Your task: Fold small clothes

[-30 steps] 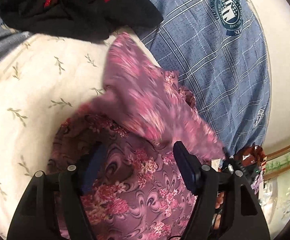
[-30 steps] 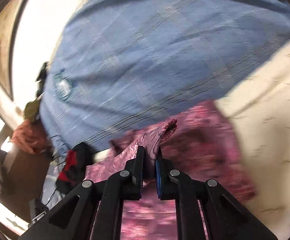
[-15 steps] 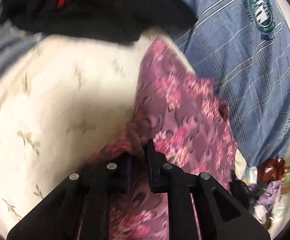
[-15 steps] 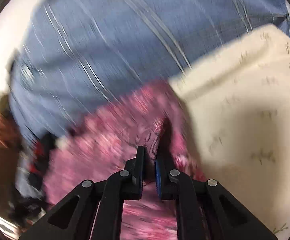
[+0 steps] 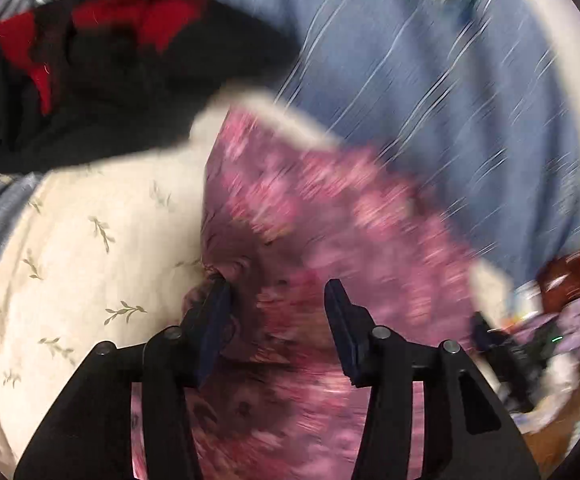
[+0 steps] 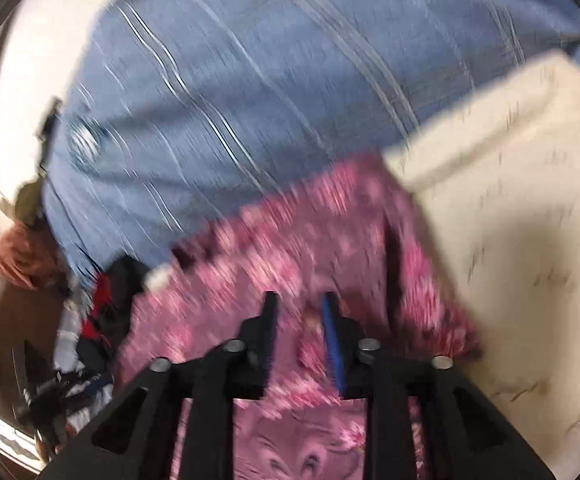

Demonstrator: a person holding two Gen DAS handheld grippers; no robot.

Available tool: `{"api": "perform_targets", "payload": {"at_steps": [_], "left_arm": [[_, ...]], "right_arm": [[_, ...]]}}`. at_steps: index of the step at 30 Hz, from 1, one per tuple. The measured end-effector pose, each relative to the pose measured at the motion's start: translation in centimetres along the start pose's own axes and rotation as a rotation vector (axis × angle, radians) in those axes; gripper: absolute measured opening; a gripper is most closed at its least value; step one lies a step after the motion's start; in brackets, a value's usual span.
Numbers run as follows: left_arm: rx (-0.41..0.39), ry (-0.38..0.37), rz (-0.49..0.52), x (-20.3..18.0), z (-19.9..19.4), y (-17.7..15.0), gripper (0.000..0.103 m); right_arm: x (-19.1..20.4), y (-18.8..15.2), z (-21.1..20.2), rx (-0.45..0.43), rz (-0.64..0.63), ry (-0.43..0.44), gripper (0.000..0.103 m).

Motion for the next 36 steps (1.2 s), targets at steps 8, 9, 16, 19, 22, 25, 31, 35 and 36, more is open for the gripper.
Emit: {"api": "perform_targets", "payload": {"at_steps": [8,9,16,19,22,25,31,35,36], "left_arm": [[0.136,-0.058,0.113,3.0,-4.5,-2.5,0.045],[0.139,-0.040,0.141,3.7,-5.6,-3.5,0.049],[0.282,-0.086,0.181,7.4,-9.2,-14.1,0.067],[0.344,-0.125,0.197,7.7,-8.9,-18.4,0.067],[0.323,-0.162,0.256,6.9,-8.8,-20.8,0.072],[0.263,-0.160,0.281,6.2,-8.8,-21.1,0.067],[0.271,-0.150,0.132,9.3,-10.5,-19.9,0.003],[0.288,-0.072,0.064,13.4,-9.6,-20.4,0.003],[0.291,-0.114,0.028,13.7,-9.8,-20.3,0.003]], "right_arm": [[-0.6,-2.4,-2.6,0.029,0.021,0.005,0.033],[-0.2,-3.2,-3.3,0.032,0.008,0.005,0.035],[-1.4,-11.1,-11.2,0.048,0.050,0.015,0.039],[-3.2,-14.6,-15.6,0.021,0.059,-0.051,0.043],[-4.7,-17.3,-18.7,0.012,0.069,-0.093,0.050],[-5.3,-19.8,-20.0,0.024,0.086,-0.096,0.056],[-1.9,-21.4,-21.9,0.017,-0.071,-0.014,0.006],[-3.4,-22.8,-21.6,0.068,-0.059,-0.090,0.005],[-3.9,-23.1,-20.9,0.094,-0.056,-0.116,0.005]]}}
Point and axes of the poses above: each gripper's, at about its wrist camera, not at the fingertips, and z roughly the way its jaws point, x to its left, y to its top, the point moved 7 cm from there along z, roughly the way its jaws point, and after that the axes turned 11 degrees about -z, right-handed, at the moved point
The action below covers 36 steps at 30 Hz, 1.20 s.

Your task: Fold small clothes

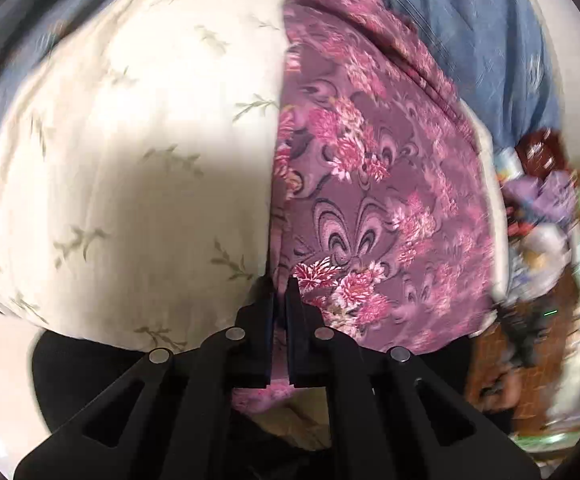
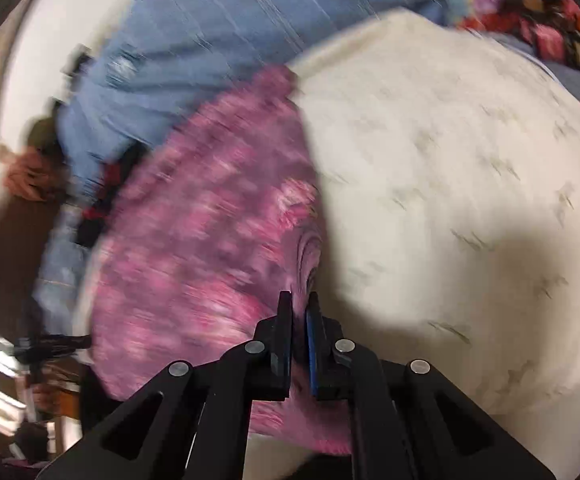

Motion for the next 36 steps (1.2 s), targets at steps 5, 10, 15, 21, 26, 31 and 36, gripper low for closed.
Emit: {"api": "perform_targets", "payload": {"at_steps": [5,10,15,21,26,31,36], "left_arm": [[-0.049,-0.075,0.076,-1.3,-1.7,-1.0,0.058],[-0.015,-0.080,0.114,-2.6,0.2,-2.1,0.071],[-0.036,0.053,0.172,-2.8,0.4,-2.3,0.045],[-0.063,-0.019,0.154,-2.9,-3.2,-1.3,0.046],[-0.166,-0.059,0.169,-5.2,-5.4,2.4,0.062],[-0.182,-0.032,0.179,-9.0,-3.0,8.1,0.062],[-0.164,-0.062,0.154,-13.4,0.3,14.7,0.062]], "right_arm": [[-0.4,-0.1,-1.1,-0.040,0.094,0.106,0.032],[-0.1,-1.5,-0.5,0.016,0.001,0.026,0.005],[0.0,-2.2,0.0,0.068,-0.044,-0.025,0.005],[-0.3,0.6,-2.4,-0.034,0.024,-0.002,0.019],[0.3,5.0,-2.9,-0.136,0.024,-0.004,0.038],[1.9,9.4,0.6,-0.146,0.021,0.031,0.041],[3.2,15.4,6.3,-0.151,0.088,0.110,0.042]]}}
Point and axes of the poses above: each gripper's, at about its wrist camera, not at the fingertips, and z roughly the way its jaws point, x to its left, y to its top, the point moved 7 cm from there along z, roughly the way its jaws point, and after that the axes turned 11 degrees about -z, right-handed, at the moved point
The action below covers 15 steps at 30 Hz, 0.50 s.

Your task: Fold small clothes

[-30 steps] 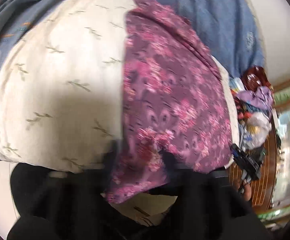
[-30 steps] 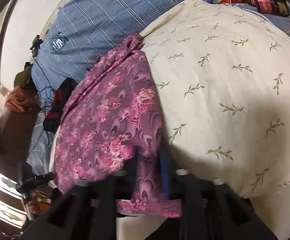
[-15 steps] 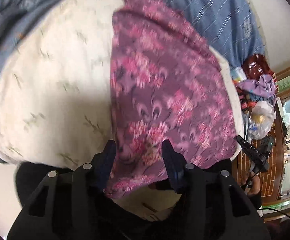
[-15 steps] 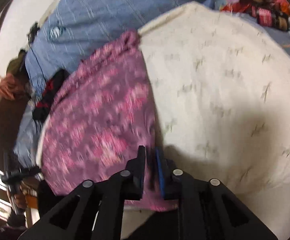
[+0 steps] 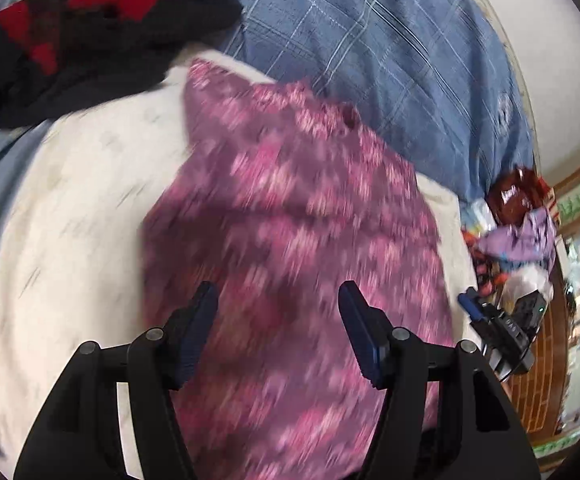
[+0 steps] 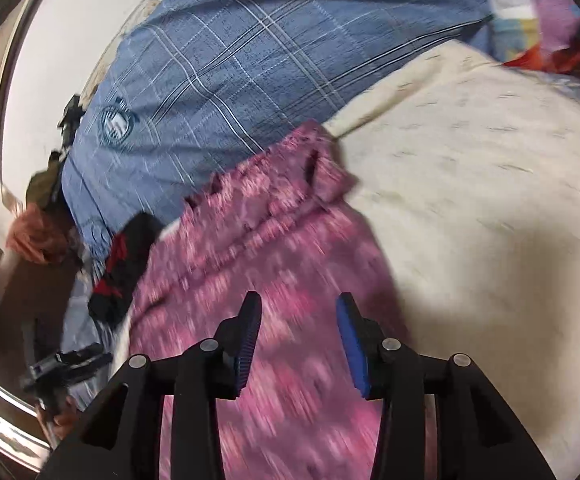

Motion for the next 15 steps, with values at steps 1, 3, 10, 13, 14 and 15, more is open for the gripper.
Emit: {"api": "perform_targets", "payload": {"at_steps": [1,3,10,13,14,15], "left_arm": [[0.001,-0.003,-0.011,-0.5,1.0,1.2,0.062],[0.008,-0.010,-0.033,-1.4,2.9,3.3,0.062],[0.007,0.034,-0.094,1.4,8.8,7.1,0.053],[0.005,0.005,-0.126,2.9,8.0,7.4,0.024],[0.018,-0.008,-0.152,3.7,7.5,7.5,0.015],[0.028,-0.035,-0.181,4.3,6.9,7.7,0.015]], "right_arm": [[0.2,1.3,1.7,-0.007,0.012,0.003,0.042],[0.7,3.1,4.5,0.004,0.030,0.027,0.042],[2.4,7.6,13.0,0.008,0.025,0.053,0.040],[-0.5,7.0,14.7,0.048,0.029,-0.032,0.002],[-1.1,6.9,14.6,0.059,0.048,-0.033,0.000],[-1.4,7.0,14.1,0.064,0.076,-0.001,0.000]]}}
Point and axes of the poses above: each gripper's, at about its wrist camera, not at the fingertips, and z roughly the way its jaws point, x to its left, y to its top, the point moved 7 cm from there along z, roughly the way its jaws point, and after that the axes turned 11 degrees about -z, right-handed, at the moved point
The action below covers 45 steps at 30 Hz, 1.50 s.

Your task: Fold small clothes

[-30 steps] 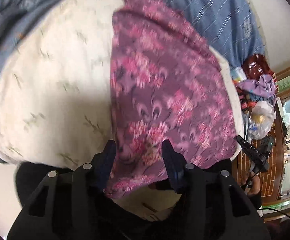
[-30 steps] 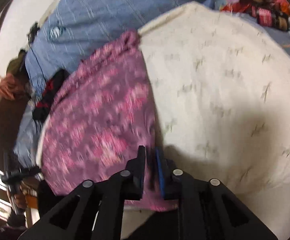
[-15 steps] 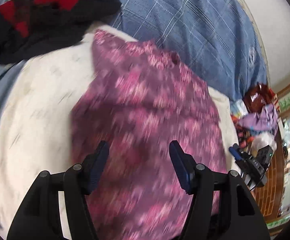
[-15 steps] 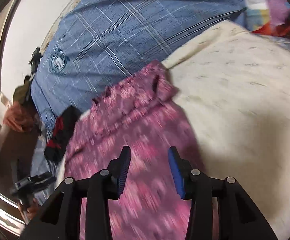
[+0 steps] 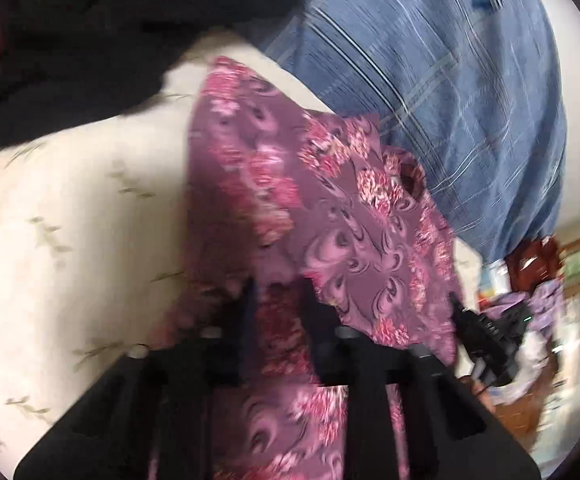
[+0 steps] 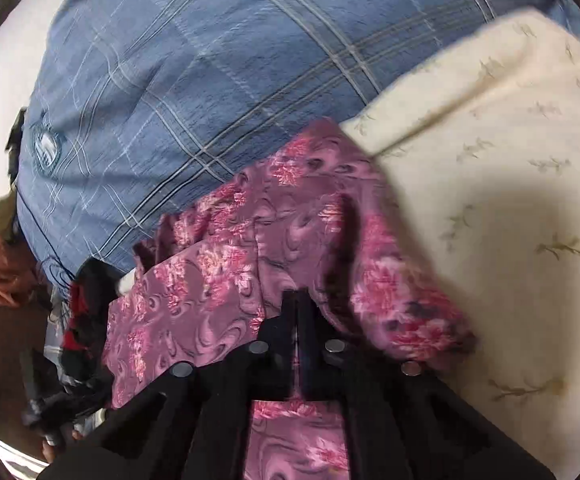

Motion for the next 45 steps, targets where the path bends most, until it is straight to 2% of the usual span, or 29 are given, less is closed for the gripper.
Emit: {"api": "perform_targets", "payload": {"at_steps": [1,3,5,6,7,8,9,11,13,15,16,18,21,28,31,32,35,37,41,45], "left_arm": [[0.005,-0.033,-0.031,0.4,-0.7,0.2,0.016],[-0.022,-0.071,-0.052,0.6,-2.3,0.6,0.021],[-0.039,-0.066,-0.010,0.0,-2.6,0.3,0.041],[-0.041,-0.025,0.032,-0.4,-2.0,-0.2,0.043],[-0.036,0.033,0.073,-0.7,-1.2,-0.8,0.043],[-0.031,0.067,0.099,-1.2,-0.4,-1.2,0.043],[-0.041,0.099,0.126,-1.5,-0.2,-1.5,0.043],[-0.039,0.125,0.130,-1.7,-0.8,-2.0,0.044],[0.004,0.088,0.109,-1.6,-1.8,-3.2,0.044],[0.031,0.096,0.128,-0.7,-3.5,-5.1,0.051],[0.036,0.114,0.139,0.0,-4.2,-5.9,0.057],[0.052,0.144,0.159,1.8,-5.9,-8.5,0.057],[0.075,0.146,0.150,4.4,-8.0,-12.7,0.057],[0.142,0.091,0.091,9.3,-11.0,-22.2,0.065],[0.152,0.065,0.086,9.3,-11.3,-24.3,0.078],[0.161,0.065,0.086,9.4,-11.1,-25.1,0.078],[0.201,0.080,0.110,9.5,-10.0,-26.9,0.078],[0.180,0.119,0.170,9.0,-9.8,-27.5,0.078],[0.203,0.094,0.192,8.3,-9.0,-28.4,0.078],[0.205,0.093,0.222,8.2,-8.7,-29.0,0.078]], "right_arm": [[-0.2,0.1,-0.9,-0.013,0.008,-0.001,0.003],[-0.1,0.5,-2.8,-0.067,-0.016,-0.024,0.017],[0.1,0.7,-4.0,-0.106,-0.050,-0.022,0.044],[0.0,0.6,-3.8,-0.093,-0.062,-0.010,0.047],[-0.3,0.3,-2.8,-0.050,-0.073,-0.033,0.046],[-0.6,-0.2,-2.0,-0.006,-0.094,-0.066,0.039],[-0.5,-0.1,-2.4,-0.027,-0.125,-0.089,0.038],[-0.2,-0.1,-3.3,0.005,-0.106,-0.093,0.041],[0.1,-0.6,-4.9,-0.004,-0.091,-0.065,0.043],[0.2,-2.1,-7.3,0.000,-0.108,-0.044,0.048],[-0.2,-3.3,-8.6,0.013,-0.124,-0.057,0.051],[-1.2,-5.7,-10.7,0.039,-0.146,-0.093,0.053],[-3.6,-10.5,-14.4,0.066,-0.145,-0.137,0.053],[-5.7,-19.6,-21.6,0.043,-0.096,-0.037,0.052],[-5.7,-22.0,-22.7,0.070,-0.084,-0.009,0.054],[-5.7,-22.9,-22.9,0.084,-0.083,-0.002,0.054],[-5.1,-24.4,-23.3,0.114,-0.106,0.017,0.057],[-4.7,-24.9,-23.4,0.135,-0.132,0.027,0.059],[-4.0,-25.6,-23.2,0.172,-0.147,0.054,0.060],[-4.1,-25.4,-23.5,0.162,-0.154,0.048,0.061]]}}
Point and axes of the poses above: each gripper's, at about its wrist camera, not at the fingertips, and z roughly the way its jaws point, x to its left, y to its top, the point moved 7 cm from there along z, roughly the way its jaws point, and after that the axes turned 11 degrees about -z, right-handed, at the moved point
